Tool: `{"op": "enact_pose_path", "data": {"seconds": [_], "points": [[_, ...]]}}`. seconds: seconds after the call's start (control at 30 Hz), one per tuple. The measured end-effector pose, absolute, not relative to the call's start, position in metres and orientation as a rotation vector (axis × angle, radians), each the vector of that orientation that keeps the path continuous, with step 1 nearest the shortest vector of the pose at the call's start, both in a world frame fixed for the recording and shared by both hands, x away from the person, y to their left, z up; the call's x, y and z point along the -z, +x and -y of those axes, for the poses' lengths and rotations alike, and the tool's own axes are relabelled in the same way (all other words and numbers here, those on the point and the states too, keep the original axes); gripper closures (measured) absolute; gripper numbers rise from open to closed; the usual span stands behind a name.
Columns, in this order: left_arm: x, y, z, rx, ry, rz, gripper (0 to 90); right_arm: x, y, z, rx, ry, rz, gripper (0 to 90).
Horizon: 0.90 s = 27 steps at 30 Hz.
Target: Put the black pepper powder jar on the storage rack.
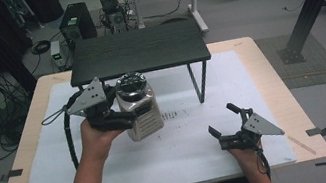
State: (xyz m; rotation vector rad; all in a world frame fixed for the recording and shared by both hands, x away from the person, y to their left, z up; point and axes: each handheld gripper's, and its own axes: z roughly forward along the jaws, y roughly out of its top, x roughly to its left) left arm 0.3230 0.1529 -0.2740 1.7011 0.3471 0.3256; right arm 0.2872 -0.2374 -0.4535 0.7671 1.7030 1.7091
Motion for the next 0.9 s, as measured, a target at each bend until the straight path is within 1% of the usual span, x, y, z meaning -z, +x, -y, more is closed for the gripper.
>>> {"op": "enact_pose_path", "data": {"seconds": [0.4,0.73,0.9], "points": [[0.243,0.334,-0.151,-0.286,1.726,-0.304,22.6,0.453,0.287,0.237,-1.712,0.77,-1.701,0.0],[0.212,0.345,-0.157,-0.277,1.726,-0.298,22.5,0.453,0.287,0.237,-1.714,0.771,-1.701,0.0],[0.197,0.35,-0.157,-0.283,1.751,-0.289,22.5,0.453,0.288,0.237,-1.713,0.771,-1.702,0.0]]}}
